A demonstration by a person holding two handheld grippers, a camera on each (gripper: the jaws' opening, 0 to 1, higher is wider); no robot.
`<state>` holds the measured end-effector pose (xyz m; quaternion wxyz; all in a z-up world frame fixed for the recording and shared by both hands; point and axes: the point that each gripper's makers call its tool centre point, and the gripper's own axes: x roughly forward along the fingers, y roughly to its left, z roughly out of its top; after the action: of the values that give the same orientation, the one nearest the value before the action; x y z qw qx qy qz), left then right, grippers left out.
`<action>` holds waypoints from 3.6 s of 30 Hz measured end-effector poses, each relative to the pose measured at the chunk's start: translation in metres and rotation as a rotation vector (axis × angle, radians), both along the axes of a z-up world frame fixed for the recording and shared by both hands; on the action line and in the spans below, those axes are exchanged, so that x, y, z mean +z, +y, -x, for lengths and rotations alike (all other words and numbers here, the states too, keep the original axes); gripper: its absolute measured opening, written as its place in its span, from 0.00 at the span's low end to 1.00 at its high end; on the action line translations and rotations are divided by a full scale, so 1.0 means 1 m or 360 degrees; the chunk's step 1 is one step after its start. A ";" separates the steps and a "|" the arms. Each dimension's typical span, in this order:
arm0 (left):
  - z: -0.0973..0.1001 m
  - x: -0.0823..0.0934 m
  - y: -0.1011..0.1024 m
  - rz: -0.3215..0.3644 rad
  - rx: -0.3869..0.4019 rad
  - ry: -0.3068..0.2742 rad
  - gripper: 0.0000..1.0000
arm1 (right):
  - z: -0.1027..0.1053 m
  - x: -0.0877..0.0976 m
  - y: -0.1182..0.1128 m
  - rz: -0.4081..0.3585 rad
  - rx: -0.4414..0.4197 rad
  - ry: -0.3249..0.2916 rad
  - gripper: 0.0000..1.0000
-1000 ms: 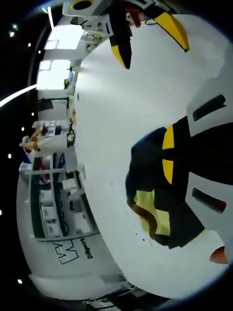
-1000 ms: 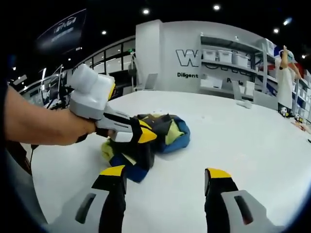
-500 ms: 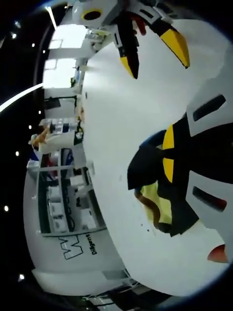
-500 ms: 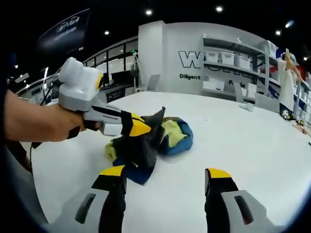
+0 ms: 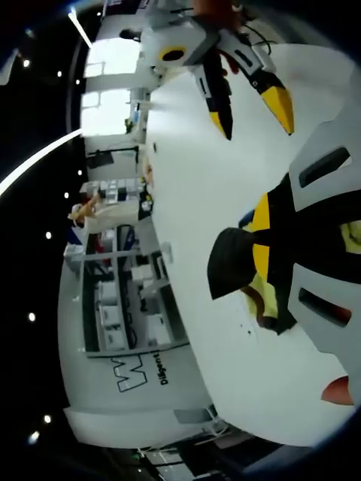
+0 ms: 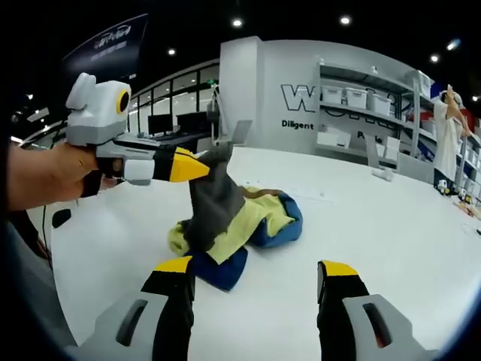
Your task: Fold the garment on the visible template until the final outline fits inside the template.
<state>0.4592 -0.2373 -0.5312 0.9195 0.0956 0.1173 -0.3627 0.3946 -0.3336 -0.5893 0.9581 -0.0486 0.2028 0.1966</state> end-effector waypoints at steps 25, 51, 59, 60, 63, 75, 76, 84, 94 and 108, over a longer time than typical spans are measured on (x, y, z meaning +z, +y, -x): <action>0.054 0.027 0.094 0.0036 0.0210 -0.0105 0.00 | 0.013 0.017 0.008 0.0058 0.0032 -0.0063 0.67; 0.056 0.018 0.211 0.0048 0.0560 -0.0115 0.00 | 0.025 0.018 0.009 0.0088 0.0036 -0.0058 0.67; 0.040 0.004 0.251 0.0040 0.0693 -0.0079 0.00 | 0.028 0.017 0.008 0.0094 0.0037 -0.0050 0.67; 0.038 0.005 0.257 0.0055 0.0717 -0.0082 0.00 | 0.028 0.017 0.008 0.0097 0.0036 -0.0049 0.67; 0.034 0.005 0.268 0.0061 0.0766 -0.0084 0.00 | 0.028 0.016 0.007 0.0096 0.0032 -0.0048 0.67; 0.026 -0.003 0.280 0.0106 0.0829 -0.0056 0.00 | -0.001 0.021 0.022 0.0144 0.0107 -0.0081 0.68; 0.025 -0.004 0.281 0.0106 0.0832 -0.0051 0.00 | -0.005 0.022 0.025 0.0148 0.0118 -0.0087 0.68; 0.017 -0.009 0.296 0.0120 0.0907 -0.0028 0.00 | -0.058 0.018 0.064 0.0206 0.0294 -0.0092 0.66; 0.007 -0.013 0.308 0.0146 0.0972 -0.0025 0.00 | -0.107 -0.018 0.093 0.0204 0.0417 0.0017 0.61; 0.037 -0.028 0.320 0.0175 0.1089 -0.0020 0.00 | -0.121 -0.060 0.112 0.0233 0.0499 0.0145 0.60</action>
<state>0.4224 0.0829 -0.5595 0.9924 0.0035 0.1171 -0.0387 0.5152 -0.2216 -0.6494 0.8994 -0.1403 0.2497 0.3302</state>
